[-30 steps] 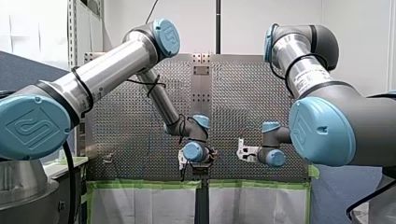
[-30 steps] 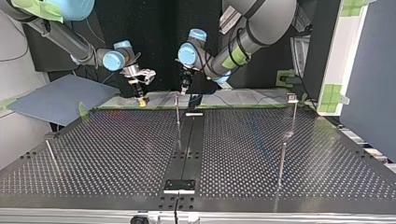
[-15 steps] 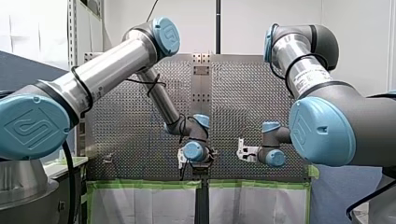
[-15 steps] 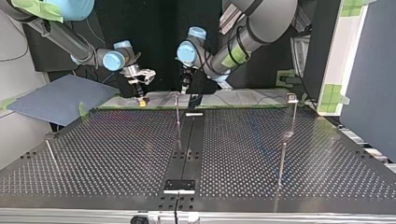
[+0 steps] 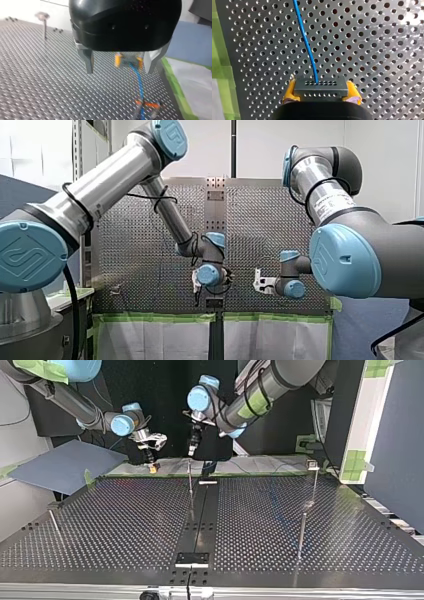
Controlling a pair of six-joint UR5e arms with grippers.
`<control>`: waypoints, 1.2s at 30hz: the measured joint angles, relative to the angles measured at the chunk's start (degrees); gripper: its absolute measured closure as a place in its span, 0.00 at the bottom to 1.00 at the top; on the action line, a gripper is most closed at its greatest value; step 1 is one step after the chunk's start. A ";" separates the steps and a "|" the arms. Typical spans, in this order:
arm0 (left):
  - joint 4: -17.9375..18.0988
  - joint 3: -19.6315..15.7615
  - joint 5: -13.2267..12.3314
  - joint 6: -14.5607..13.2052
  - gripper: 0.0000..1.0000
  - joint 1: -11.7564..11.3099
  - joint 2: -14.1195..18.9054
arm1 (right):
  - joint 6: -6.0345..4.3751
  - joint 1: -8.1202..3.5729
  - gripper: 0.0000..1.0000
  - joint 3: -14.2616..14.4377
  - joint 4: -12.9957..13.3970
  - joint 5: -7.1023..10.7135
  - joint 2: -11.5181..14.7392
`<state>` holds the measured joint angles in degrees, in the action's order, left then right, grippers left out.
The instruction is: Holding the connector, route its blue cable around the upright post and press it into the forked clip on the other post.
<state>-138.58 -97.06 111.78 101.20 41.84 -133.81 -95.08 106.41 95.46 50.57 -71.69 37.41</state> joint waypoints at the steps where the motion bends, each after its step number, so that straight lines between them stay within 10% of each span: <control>1: 0.47 -0.47 0.17 0.29 0.00 0.15 0.45 | -0.08 0.02 1.00 -0.01 -0.11 -0.25 0.00; 19: -1.22 -10.43 4.88 4.46 0.00 1.82 10.43 | -5.71 -0.26 1.00 0.00 -0.14 -2.71 0.00; 27: 2.07 -14.32 5.24 5.83 0.00 1.85 14.32 | -5.58 -0.08 1.00 -0.02 0.23 -3.34 0.02; 36: 5.92 -18.20 5.75 5.76 0.00 1.89 18.18 | -2.97 -1.03 1.00 -0.04 0.70 -7.59 0.38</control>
<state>-132.66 -115.26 117.52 106.96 43.73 -115.62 -98.05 105.38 95.42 51.28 -79.28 37.79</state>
